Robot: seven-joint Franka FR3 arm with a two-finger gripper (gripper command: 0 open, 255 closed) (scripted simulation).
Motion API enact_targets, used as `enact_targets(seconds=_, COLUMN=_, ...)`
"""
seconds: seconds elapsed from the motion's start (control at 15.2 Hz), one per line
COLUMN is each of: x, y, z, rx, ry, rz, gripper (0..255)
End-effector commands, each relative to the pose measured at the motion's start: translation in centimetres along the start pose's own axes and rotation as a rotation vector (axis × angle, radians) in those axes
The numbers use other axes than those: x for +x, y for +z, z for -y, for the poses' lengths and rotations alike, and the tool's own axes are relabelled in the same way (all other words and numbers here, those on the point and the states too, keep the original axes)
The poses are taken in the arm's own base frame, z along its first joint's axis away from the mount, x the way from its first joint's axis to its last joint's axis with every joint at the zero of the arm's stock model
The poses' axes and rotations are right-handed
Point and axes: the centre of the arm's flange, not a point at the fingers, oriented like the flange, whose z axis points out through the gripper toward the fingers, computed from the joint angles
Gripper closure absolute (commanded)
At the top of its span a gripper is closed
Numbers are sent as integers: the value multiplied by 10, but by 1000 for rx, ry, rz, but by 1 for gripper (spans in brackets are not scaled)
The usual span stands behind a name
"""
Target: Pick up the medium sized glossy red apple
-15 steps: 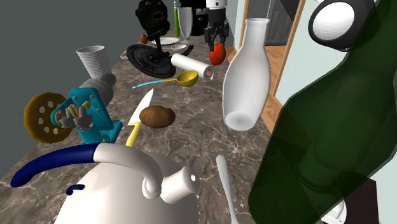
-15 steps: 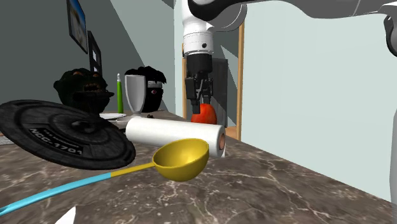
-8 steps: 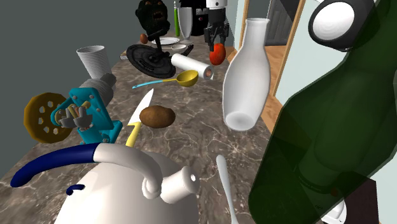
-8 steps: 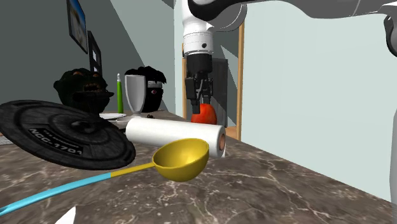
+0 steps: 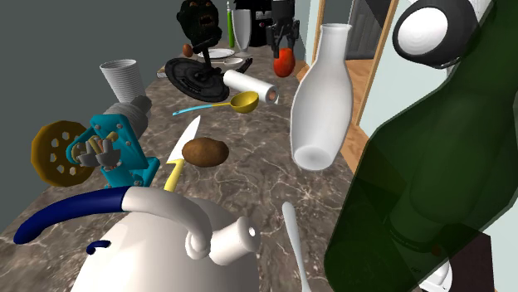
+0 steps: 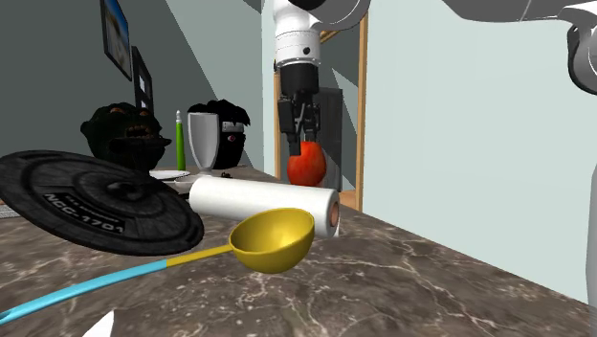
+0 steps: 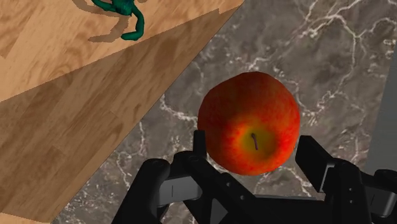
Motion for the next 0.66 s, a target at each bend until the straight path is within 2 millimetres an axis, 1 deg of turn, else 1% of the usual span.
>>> enact_targets(seconds=0.0, x=-1, y=-10, z=0, rx=0, ry=0, rz=0, gripper=255)
enact_targets(seconds=0.46, x=-2, y=-47, z=-2, rx=0, ry=0, rz=0, gripper=255)
enact_targets(seconds=0.59, x=-2, y=-48, z=-2, rx=0, ry=0, rz=0, gripper=255)
